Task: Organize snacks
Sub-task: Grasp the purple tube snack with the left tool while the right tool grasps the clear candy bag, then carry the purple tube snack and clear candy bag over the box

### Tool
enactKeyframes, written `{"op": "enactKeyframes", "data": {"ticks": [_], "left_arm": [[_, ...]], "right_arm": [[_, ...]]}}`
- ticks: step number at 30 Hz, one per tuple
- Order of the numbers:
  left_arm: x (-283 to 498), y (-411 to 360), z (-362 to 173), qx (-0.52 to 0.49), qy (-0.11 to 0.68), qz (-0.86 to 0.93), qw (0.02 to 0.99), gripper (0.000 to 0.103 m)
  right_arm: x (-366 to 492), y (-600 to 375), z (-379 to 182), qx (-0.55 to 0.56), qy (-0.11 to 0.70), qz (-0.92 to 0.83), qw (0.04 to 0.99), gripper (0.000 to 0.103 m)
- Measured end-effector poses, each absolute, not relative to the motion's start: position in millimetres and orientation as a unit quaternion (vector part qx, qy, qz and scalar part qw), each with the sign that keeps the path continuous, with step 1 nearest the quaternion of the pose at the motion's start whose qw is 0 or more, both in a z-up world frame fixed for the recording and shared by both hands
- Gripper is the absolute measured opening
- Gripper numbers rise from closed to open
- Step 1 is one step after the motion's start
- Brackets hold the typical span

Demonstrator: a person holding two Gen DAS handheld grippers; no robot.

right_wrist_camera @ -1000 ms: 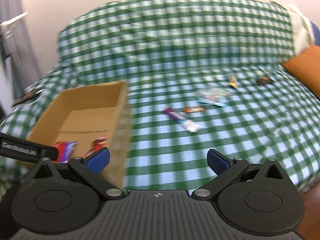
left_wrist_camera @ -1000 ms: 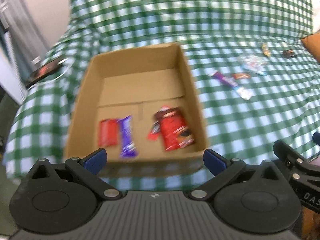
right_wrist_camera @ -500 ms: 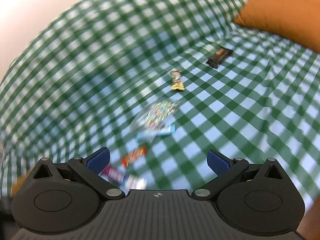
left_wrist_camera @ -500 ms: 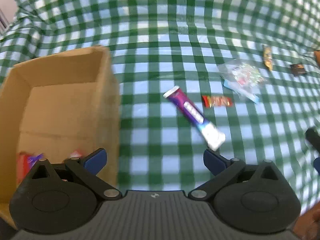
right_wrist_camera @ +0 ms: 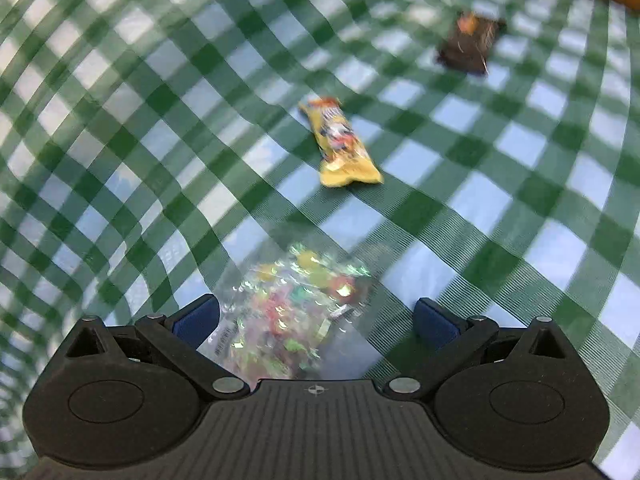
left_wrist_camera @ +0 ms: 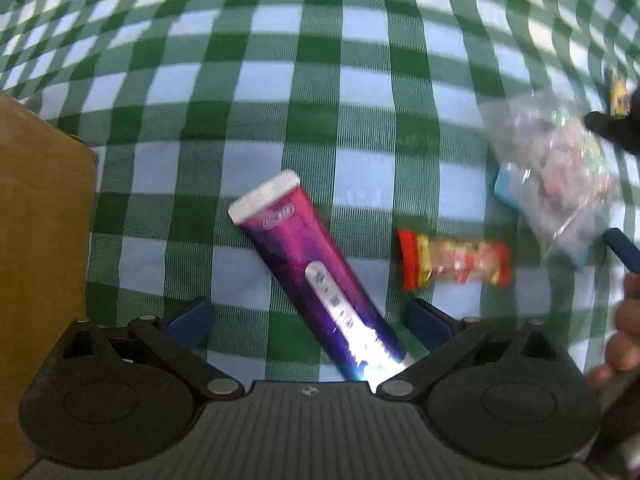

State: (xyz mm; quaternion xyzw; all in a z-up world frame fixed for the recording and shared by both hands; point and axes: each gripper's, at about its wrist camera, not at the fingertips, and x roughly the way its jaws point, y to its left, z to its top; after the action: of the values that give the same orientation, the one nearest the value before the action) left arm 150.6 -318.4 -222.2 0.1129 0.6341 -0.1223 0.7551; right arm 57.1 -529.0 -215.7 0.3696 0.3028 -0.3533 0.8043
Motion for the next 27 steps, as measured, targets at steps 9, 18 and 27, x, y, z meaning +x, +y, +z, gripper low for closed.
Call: {"op": "enactKeyframes", "data": {"ticks": [9,18,27], "left_arm": [[141.4,-301.2,-203.1,0.095,0.612,-0.105,0.778,0.028],[125.6,-259.6,-157.7,0.083,0.579,-0.166,0.794,0.024],[62.2,-212.6,-85.9,0.081,0.533,-0.219,0.813,0.024]], "right_arm": [[63.7,-482.5,-206.5,0.25,0.314,-0.357,0.843,0.024],[26.3,-467.5,-163.4,0.218,0.277,-0.332,0.875,0.009],[-47.6,-430.4,-91.1,0.159,0.232,-0.325,0.903,0.009]]}}
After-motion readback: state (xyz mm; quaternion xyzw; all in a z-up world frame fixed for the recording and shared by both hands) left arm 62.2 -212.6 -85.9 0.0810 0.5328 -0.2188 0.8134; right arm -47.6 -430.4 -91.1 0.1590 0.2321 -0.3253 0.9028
